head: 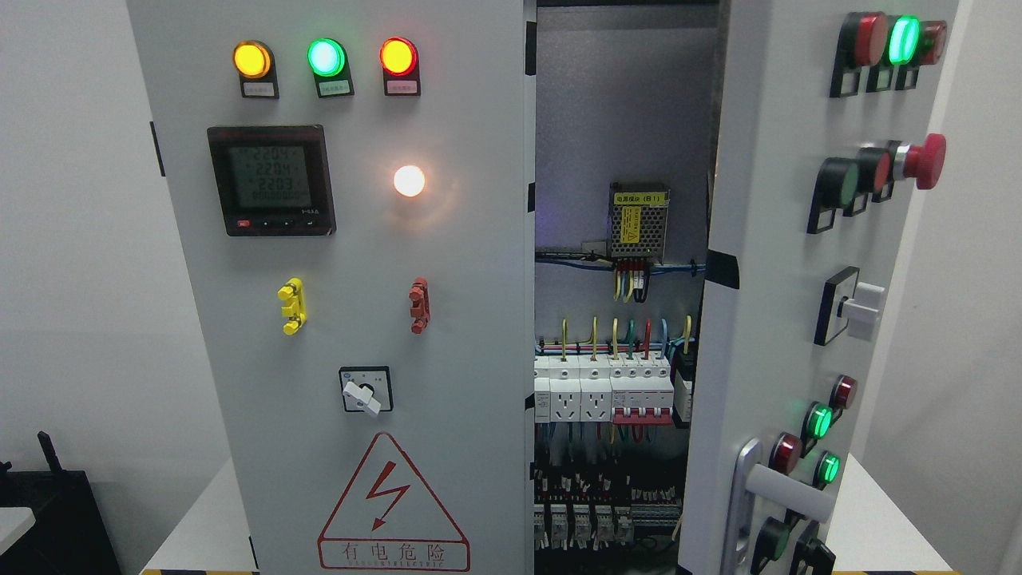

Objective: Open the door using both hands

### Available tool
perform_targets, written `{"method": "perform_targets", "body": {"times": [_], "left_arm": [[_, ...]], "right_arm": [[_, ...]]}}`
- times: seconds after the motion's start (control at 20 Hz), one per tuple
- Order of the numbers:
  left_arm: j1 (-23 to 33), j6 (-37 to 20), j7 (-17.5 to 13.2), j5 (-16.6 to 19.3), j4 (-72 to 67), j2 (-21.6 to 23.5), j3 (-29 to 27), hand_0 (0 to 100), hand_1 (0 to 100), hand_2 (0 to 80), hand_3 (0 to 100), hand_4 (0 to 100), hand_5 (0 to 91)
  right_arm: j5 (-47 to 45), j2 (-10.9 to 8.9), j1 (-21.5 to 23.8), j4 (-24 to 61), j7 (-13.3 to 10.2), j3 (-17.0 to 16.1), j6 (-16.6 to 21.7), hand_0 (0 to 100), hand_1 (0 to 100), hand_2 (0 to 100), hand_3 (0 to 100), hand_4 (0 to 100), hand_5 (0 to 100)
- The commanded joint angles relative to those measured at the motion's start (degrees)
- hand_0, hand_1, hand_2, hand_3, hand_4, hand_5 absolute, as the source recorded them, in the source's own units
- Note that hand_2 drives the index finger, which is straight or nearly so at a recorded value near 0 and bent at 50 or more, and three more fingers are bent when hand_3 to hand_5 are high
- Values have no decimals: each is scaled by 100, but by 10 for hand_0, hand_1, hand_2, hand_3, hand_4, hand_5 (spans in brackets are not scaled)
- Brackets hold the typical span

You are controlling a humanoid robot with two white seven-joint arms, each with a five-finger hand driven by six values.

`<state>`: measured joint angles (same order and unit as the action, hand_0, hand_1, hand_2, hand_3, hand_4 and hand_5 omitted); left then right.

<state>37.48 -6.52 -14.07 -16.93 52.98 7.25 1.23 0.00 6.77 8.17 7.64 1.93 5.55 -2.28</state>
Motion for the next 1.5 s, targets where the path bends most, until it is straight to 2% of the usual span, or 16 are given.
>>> {"method": "perform_targets", "body": {"times": [0.0,0.1,0.2,0.35,0.65,0.95,1.15,1.25,1.45], "left_arm": [[1173,-988,1,-1241,3806,1672,-52,0,0,0,0,32,0],[1418,-1534,-8,-1505,3921,2138,-131,0,0,0,0,32,0],[1682,-1983,-34,-1935,4070,2604,-158,0,0,0,0,32,0],[1902,-2353,-410,-2332,4141,2878,-517,0,0,0,0,32,0],[1982,-2363,-1430,-3035,4212,3124,-1563,0,0,0,0,32,0],[1982,-2337,-1914,-3878,4203,3871,-2055,0,0,0,0,32,0],[1982,-2310,-2494,-4274,4212,4310,-2398,0,0,0,0,32,0],[1982,-2275,-2688,-4485,4220,4530,-2565,0,0,0,0,32,0],[1982,-2039,-3188,-5030,4212,4969,-3145,0,0,0,0,33,0]], "right_arm": [[-149,0,0,0,1,-1,-1,0,0,0,0,0,0],[-149,0,0,0,1,-1,-1,0,0,0,0,0,0],[-149,0,0,0,1,-1,-1,0,0,0,0,0,0],[-149,0,0,0,1,-1,-1,0,0,0,0,0,0],[-149,0,0,0,1,-1,-1,0,0,0,0,0,0],[-149,0,0,0,1,-1,-1,0,0,0,0,0,0],[-149,0,0,0,1,-1,-1,0,0,0,0,0,0],[-149,0,0,0,1,-1,-1,0,0,0,0,0,0],[-149,0,0,0,1,-1,-1,0,0,0,0,0,0]]}}
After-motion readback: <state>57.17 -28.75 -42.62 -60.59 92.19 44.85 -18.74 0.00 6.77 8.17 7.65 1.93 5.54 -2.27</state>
